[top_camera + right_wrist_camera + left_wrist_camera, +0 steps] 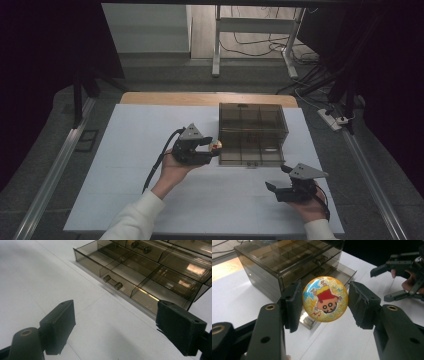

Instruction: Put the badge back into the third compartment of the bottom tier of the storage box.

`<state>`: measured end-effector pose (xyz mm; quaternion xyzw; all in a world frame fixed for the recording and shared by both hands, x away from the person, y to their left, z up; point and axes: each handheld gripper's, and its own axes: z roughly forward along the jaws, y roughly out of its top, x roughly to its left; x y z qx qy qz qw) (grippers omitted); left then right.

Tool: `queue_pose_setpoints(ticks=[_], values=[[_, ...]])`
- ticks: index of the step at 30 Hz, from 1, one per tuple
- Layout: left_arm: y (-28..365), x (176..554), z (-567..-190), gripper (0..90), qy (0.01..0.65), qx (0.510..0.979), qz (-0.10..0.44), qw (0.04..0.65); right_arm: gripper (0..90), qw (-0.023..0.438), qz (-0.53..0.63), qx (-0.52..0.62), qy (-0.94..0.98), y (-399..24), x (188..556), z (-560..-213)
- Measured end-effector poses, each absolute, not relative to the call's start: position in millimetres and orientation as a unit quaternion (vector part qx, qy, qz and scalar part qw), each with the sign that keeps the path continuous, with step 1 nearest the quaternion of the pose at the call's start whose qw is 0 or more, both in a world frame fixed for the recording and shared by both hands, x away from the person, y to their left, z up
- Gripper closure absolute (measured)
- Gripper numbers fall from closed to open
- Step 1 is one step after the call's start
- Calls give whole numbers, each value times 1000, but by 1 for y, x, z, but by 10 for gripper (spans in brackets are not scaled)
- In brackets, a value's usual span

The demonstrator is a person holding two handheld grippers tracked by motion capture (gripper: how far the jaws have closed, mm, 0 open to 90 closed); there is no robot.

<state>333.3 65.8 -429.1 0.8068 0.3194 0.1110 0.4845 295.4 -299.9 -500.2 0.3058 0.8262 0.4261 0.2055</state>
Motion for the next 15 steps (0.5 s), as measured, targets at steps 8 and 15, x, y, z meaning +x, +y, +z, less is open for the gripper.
queue_pose_setpoints(ticks=[8, 15], values=[[55, 343, -432, 460, 322, 809, 106, 480, 158, 204, 427, 306, 826, -299, 296, -501], [42, 348, -435, 460, 318, 816, 102, 472, 158, 202, 428, 305, 826, -299, 296, -501]])
